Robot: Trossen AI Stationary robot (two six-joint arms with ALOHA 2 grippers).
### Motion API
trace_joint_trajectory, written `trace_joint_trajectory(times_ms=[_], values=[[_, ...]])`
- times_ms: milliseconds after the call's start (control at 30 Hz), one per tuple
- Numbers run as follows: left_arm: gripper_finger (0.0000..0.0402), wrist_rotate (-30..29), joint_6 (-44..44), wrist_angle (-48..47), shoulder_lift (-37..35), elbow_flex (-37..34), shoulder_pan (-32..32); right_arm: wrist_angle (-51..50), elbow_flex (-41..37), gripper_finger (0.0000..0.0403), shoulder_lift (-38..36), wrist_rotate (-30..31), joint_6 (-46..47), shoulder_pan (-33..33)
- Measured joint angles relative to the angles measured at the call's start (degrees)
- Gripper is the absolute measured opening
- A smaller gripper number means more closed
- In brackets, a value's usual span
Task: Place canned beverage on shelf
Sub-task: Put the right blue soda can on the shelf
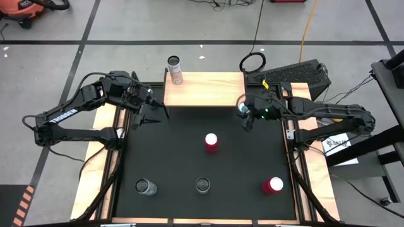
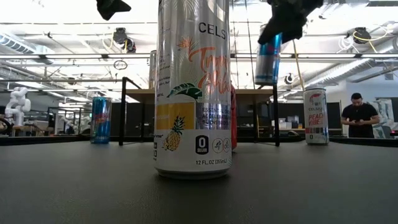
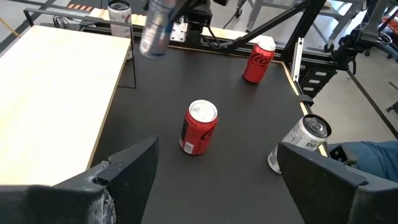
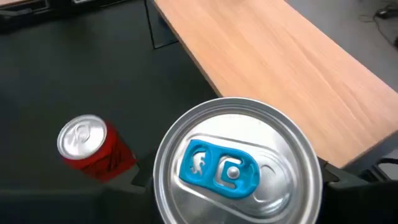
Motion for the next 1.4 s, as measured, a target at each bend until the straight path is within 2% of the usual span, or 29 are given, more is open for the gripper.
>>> trace_joint_trajectory(times_ms=[267, 467, 633, 833, 933, 1167, 1400], values=[[0.0331, 0.0, 0.0, -0.1, 0.0, 0.0, 0.0, 2.0, 5.9, 0.02, 5.6, -6.2, -2.5, -7.1], [0.0331, 0.0, 0.0, -0.3, 0.0, 0.0, 0.0, 1.1, 12.0, 0.02, 11.0, -6.8, -6.6, -11.1], [0.0331, 0.0, 0.1, -1.7, 0.0, 0.0, 0.0, 1.2, 15.4, 0.02, 15.3, -10.9, -8.6, -14.5], [0.0331, -0.4, 0.1, -2.0, 0.0, 0.0, 0.0, 1.2, 19.3, 0.02, 20.2, -11.2, -9.3, -18.6], [0.0331, -0.4, 0.1, -1.9, 0.0, 0.0, 0.0, 1.4, 21.4, 0.02, 22.2, -14.6, -9.7, -20.1], [0.0331, -0.4, 0.1, -1.9, 0.0, 0.0, 0.0, 2.2, 25.7, 0.02, 25.5, -17.3, -9.9, -22.9], [0.0331, -0.4, 0.1, -1.8, 0.0, 0.0, 0.0, 5.5, 26.5, 0.02, 26.4, -20.1, -9.6, -24.9]])
